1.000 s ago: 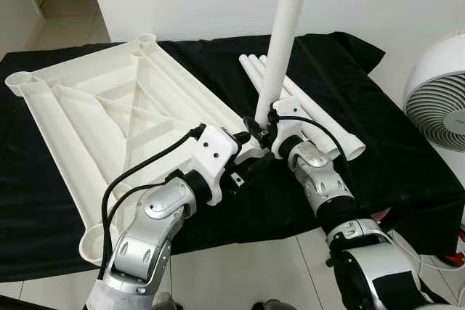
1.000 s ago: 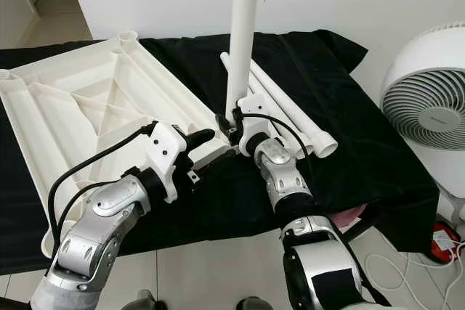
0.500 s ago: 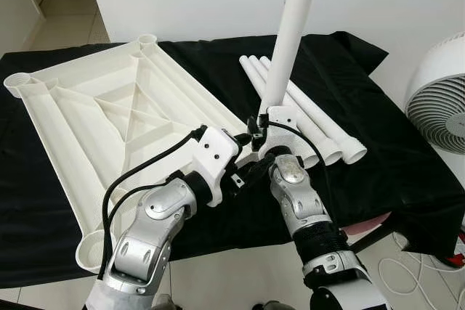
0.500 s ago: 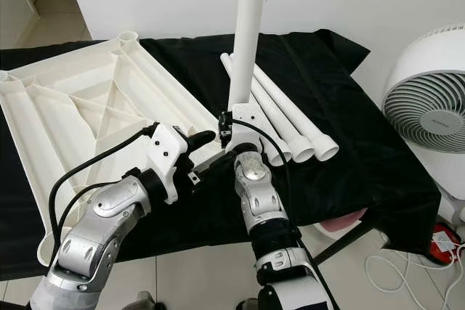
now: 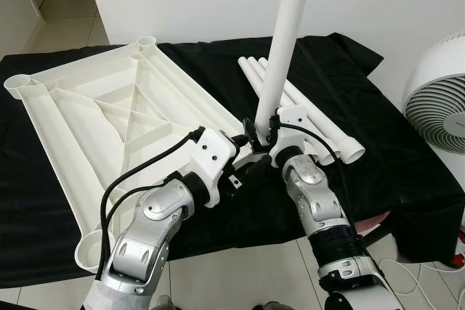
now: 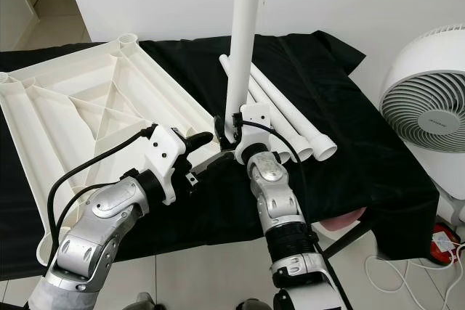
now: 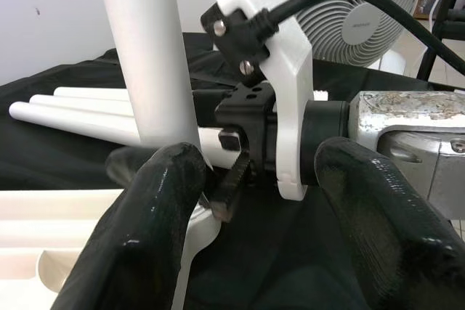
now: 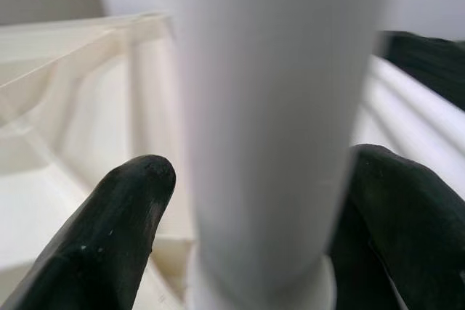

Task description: Building children table

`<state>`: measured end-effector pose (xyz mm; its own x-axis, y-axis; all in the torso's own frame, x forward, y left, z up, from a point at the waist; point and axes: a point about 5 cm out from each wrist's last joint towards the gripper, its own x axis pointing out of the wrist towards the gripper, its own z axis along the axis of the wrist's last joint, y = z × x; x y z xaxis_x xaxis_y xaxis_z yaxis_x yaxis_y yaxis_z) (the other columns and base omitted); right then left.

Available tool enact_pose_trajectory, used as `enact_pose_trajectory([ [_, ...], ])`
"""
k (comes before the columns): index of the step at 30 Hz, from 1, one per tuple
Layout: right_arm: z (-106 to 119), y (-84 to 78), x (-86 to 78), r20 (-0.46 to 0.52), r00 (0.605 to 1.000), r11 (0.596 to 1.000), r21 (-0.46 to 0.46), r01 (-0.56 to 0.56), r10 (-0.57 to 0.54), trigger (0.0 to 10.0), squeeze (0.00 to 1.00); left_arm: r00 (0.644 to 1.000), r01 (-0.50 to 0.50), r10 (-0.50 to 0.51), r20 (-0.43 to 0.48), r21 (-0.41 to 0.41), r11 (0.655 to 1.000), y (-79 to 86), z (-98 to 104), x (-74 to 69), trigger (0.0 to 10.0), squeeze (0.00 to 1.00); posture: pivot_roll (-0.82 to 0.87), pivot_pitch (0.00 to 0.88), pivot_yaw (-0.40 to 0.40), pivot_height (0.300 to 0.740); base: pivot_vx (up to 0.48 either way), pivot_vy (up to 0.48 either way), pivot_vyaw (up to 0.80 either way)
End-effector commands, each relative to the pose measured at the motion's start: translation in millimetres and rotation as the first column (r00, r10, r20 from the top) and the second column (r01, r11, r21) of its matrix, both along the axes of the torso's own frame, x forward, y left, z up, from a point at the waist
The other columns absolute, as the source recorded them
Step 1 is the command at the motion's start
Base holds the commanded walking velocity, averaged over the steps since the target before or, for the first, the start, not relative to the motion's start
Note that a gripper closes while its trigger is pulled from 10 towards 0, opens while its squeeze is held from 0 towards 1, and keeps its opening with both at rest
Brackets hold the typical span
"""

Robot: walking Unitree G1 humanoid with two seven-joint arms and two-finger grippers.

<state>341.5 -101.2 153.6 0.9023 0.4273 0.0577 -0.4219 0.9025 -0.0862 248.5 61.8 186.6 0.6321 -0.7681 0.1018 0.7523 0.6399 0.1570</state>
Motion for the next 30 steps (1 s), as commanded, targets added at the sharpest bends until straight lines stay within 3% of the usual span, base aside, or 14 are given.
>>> enact_pose_trajectory([
  [1, 1, -3.6, 3.2, 0.009, 0.995, 0.994, -0.037, -0.101, 0.101, 10.0, 0.0, 0.999, -0.051, 0.051, 0.004, 0.0, 0.999, 2.6, -2, 1.5, 10.0, 0.0, -0.06, 0.006, 0.004, 0.74, 0.0, 0.0, 0.0],
  [14, -1, -3.6, 20.7, -0.033, 0.956, 0.944, -0.151, -0.294, 0.292, 10.0, 0.0, 0.998, -0.063, 0.063, 0.012, 0.004, 0.998, 4.0, 1, 3.6, 10.0, 0.0, -0.04, 0.025, 0.014, 0.74, 0.0, 0.0, 0.0],
  [22, -3, 0.2, 26.7, -0.06, 0.943, 0.925, -0.184, -0.334, 0.328, 10.0, 0.0, 0.998, -0.064, 0.064, 0.015, 0.0, 0.998, 2.8, 2, 3.8, 10.0, 0.0, -0.04, 0.028, 0.012, 0.74, 0.0, 0.0, 0.0],
  [23, -4, -0.1, 27.7, -0.063, 0.943, 0.924, -0.191, -0.332, 0.326, 3.4, 0.0, 0.998, -0.063, 0.063, 0.015, -0.001, 0.998, 2.5, 2, 3.7, 10.0, 0.0, -0.04, 0.028, 0.012, 0.74, 0.0, 0.0, 0.0],
  [24, -4, -0.8, 28.6, -0.064, 0.945, 0.924, -0.196, -0.328, 0.322, 1.3, 0.0, 0.998, -0.063, 0.063, 0.015, -0.001, 0.998, 2.3, 2, 3.7, 10.0, 0.0, -0.04, 0.028, 0.012, 0.74, 0.0, 0.0, 0.0],
  [25, -5, -1.8, 28.8, -0.068, 0.945, 0.924, -0.197, -0.327, 0.32, 0.0, 0.0, 0.998, -0.064, 0.064, 0.016, -0.002, 0.998, 2.2, 2, 3.6, 10.0, 0.0, -0.04, 0.03, 0.009, 0.74, 0.0, 0.0, 0.0],
  [30, -9, -4.0, 28.6, -0.081, 0.942, 0.923, -0.187, -0.336, 0.326, 0.0, 0.0, 0.998, -0.067, 0.067, 0.016, -0.004, 0.998, 2.4, 3, 3.5, 10.0, 0.0, -0.03, 0.031, 0.008, 0.74, 0.0, 0.0, 0.0],
])
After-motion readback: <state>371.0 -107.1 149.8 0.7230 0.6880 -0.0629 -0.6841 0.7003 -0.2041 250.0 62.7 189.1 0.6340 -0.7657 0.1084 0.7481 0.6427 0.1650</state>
